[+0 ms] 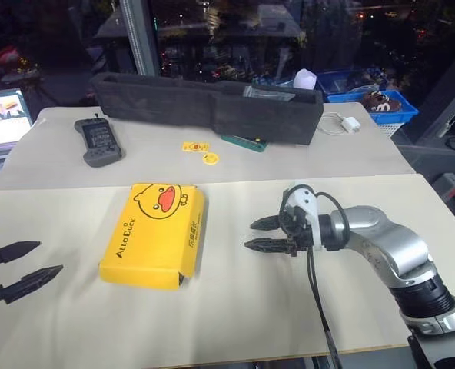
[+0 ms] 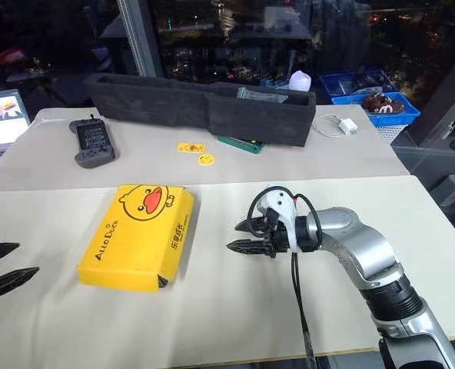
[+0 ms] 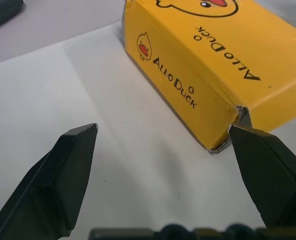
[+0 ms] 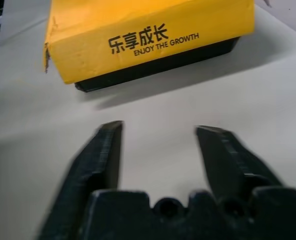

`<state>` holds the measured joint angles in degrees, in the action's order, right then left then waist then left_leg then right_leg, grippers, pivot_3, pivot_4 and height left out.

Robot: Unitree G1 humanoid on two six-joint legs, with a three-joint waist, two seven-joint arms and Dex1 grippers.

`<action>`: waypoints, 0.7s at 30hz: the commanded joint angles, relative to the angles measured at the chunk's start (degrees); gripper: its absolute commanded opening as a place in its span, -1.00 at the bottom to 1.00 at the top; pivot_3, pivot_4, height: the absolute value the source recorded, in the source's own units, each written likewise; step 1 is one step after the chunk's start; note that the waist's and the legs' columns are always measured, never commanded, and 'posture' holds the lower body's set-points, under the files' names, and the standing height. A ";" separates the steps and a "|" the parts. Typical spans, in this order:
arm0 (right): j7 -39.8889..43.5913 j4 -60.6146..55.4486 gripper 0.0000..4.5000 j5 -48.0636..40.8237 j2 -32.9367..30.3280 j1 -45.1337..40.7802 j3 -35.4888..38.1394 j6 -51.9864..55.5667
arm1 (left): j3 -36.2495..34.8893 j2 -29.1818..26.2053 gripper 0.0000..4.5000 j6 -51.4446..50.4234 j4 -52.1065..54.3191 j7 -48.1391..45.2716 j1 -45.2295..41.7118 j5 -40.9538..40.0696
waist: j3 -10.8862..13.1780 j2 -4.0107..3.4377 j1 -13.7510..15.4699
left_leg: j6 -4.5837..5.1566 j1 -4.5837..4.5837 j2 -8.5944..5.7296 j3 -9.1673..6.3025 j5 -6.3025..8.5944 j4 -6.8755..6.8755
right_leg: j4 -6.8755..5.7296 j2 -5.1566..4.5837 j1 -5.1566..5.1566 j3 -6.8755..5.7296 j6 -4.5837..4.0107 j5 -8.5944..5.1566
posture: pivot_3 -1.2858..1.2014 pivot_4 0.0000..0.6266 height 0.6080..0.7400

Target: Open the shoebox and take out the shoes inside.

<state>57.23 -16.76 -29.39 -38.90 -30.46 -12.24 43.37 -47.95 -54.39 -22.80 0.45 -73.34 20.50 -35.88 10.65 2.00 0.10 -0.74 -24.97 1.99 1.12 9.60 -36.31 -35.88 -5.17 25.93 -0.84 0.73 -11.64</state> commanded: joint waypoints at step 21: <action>-1.85 29.75 -0.98 17.84 23.02 -15.99 -11.81 -15.54 | 1.62 -1.20 1.00 1.52 -0.43 -1.98 -3.34 1.01 | -0.19 0.30 -1.15 | 0.00 -0.02 0.56 0.21 -0.01 -0.25 | -0.19 0.54 0.17 0.07 -0.28 0.34 | 0.03 -0.52 0.85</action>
<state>55.55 12.50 -11.59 -17.03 -44.11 -26.24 29.63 -45.06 -54.70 -21.49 -0.93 -75.26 17.07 -34.53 10.46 2.30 -1.05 -0.75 -24.99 2.62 1.34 9.59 -36.56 -36.06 -4.54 26.10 -0.76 0.41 -11.28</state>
